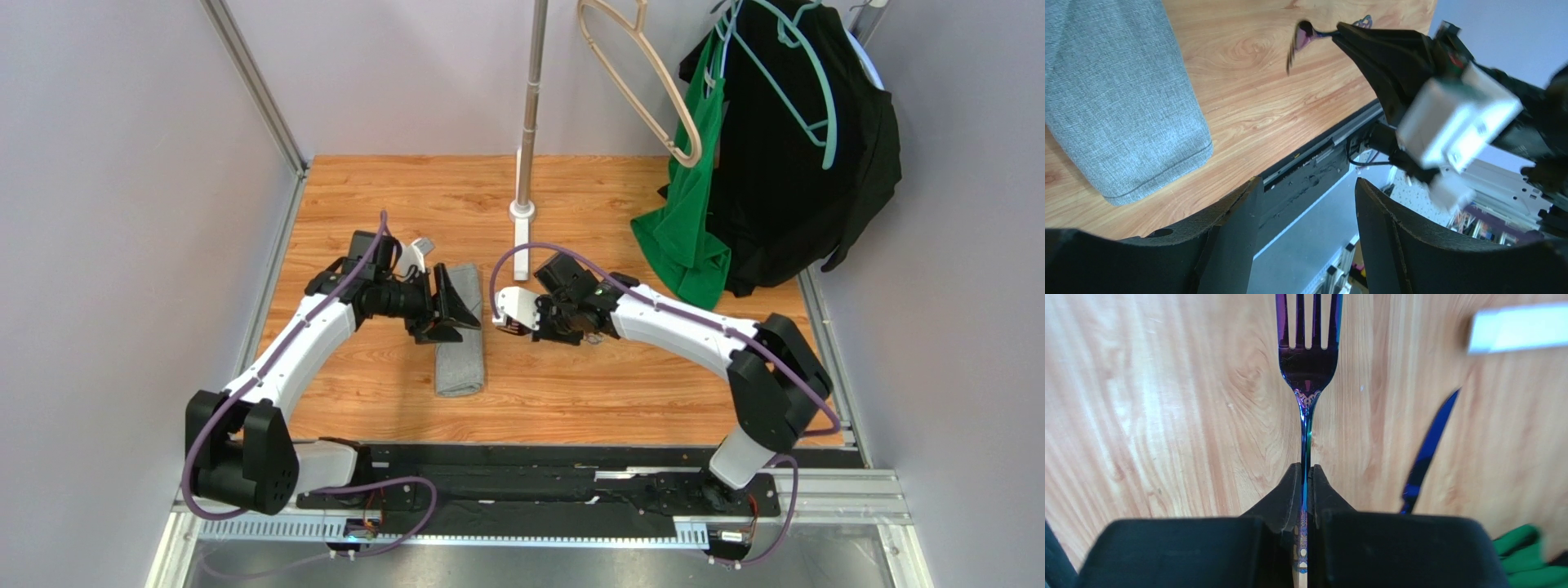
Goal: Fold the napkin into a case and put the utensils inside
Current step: Pick up the fork from the center of the board, then pass from the right arm to the left, then pass from the left arm to the right, then pass from the right arm to the left, then pass from the left arm to the right, then insert the fork into the folded napkin.
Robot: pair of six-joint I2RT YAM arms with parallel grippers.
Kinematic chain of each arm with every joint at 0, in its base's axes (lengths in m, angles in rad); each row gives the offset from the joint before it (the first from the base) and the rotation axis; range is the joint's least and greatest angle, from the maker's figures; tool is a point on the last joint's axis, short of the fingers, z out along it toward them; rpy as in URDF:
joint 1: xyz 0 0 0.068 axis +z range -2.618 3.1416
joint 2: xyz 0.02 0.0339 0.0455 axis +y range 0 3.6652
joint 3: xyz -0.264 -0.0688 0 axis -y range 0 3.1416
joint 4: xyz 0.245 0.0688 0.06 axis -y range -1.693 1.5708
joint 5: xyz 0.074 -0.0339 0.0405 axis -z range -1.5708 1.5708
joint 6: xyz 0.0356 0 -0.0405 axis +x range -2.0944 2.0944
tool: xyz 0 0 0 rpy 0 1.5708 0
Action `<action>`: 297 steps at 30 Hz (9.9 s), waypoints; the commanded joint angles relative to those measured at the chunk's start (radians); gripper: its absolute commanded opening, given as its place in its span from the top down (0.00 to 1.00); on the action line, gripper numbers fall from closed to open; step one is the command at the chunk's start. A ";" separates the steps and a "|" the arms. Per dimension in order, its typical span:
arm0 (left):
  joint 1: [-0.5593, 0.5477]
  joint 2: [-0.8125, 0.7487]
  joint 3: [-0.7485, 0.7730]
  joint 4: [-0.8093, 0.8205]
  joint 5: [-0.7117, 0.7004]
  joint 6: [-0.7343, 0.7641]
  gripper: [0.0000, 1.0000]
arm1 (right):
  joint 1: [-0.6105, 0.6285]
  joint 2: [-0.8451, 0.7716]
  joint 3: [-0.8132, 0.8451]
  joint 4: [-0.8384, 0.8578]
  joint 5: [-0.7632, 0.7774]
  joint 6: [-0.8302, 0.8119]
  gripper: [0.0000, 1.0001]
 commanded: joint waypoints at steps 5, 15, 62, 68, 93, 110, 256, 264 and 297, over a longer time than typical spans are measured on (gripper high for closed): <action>0.003 0.034 0.024 -0.001 0.146 0.123 0.35 | 0.112 -0.141 0.027 -0.059 -0.022 -0.250 1.00; -0.026 0.095 -0.003 -0.012 0.156 0.172 0.39 | 0.208 -0.145 0.078 -0.131 0.029 -0.325 1.00; -0.080 -1.065 -0.563 -0.303 -0.492 -1.024 1.00 | -0.081 0.220 0.438 0.142 -0.144 1.039 0.44; -0.078 -0.937 -0.534 -0.222 -0.482 -1.000 1.00 | -0.082 0.269 0.414 0.225 -0.287 1.230 0.50; -0.080 -0.994 -0.609 -0.133 -0.344 -1.154 1.00 | 0.013 0.200 -0.026 0.794 -0.525 1.822 0.44; -0.080 -1.111 -0.628 -0.119 -0.364 -1.182 1.00 | 0.148 0.297 -0.051 1.099 -0.514 2.100 0.73; 0.066 0.888 0.642 -0.006 -0.157 0.220 1.00 | 0.180 0.128 -0.490 1.151 -0.390 2.605 1.00; 0.065 0.888 0.622 -0.004 -0.161 0.220 1.00 | 0.159 0.160 -0.456 1.165 -0.431 2.645 1.00; 0.049 0.897 0.599 0.001 -0.176 0.214 1.00 | 0.157 0.229 -0.548 1.329 -0.453 2.781 1.00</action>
